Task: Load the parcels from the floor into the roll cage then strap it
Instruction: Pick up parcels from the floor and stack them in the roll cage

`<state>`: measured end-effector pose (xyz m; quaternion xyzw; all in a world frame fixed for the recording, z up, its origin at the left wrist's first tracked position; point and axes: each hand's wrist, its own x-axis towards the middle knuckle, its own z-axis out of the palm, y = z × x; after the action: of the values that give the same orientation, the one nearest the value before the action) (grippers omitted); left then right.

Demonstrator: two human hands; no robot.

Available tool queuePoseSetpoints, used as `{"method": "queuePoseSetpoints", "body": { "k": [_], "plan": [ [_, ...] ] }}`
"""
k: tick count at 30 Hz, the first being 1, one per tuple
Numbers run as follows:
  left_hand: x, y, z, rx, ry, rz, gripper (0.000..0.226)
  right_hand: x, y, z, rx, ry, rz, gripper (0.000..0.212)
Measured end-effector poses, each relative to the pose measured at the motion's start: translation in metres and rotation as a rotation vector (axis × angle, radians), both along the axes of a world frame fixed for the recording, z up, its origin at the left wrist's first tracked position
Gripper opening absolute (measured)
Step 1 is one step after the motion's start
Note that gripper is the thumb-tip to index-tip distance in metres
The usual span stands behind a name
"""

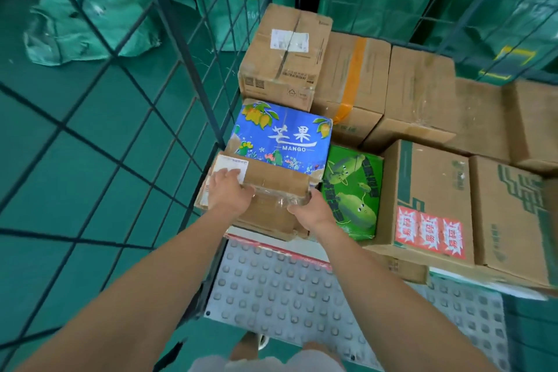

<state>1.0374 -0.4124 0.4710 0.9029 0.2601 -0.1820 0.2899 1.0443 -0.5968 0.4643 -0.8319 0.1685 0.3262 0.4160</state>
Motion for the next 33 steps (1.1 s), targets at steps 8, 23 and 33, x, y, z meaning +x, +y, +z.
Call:
{"method": "queuePoseSetpoints", "body": {
  "k": [8,23,33],
  "plan": [
    [-0.045,-0.042,0.045,-0.263,-0.16,0.328,0.035,-0.019,-0.035,0.046,0.096,-0.116,0.209,0.042],
    [-0.239,-0.117,0.086,-0.416,-0.386,0.878,0.052,-0.132,-0.038,0.114,0.216,-0.201,0.658,0.05],
    [-0.426,-0.079,0.089,-0.323,-0.516,1.44,0.047,-0.275,0.061,0.111,0.299,-0.046,1.066,0.055]
  ]
}}
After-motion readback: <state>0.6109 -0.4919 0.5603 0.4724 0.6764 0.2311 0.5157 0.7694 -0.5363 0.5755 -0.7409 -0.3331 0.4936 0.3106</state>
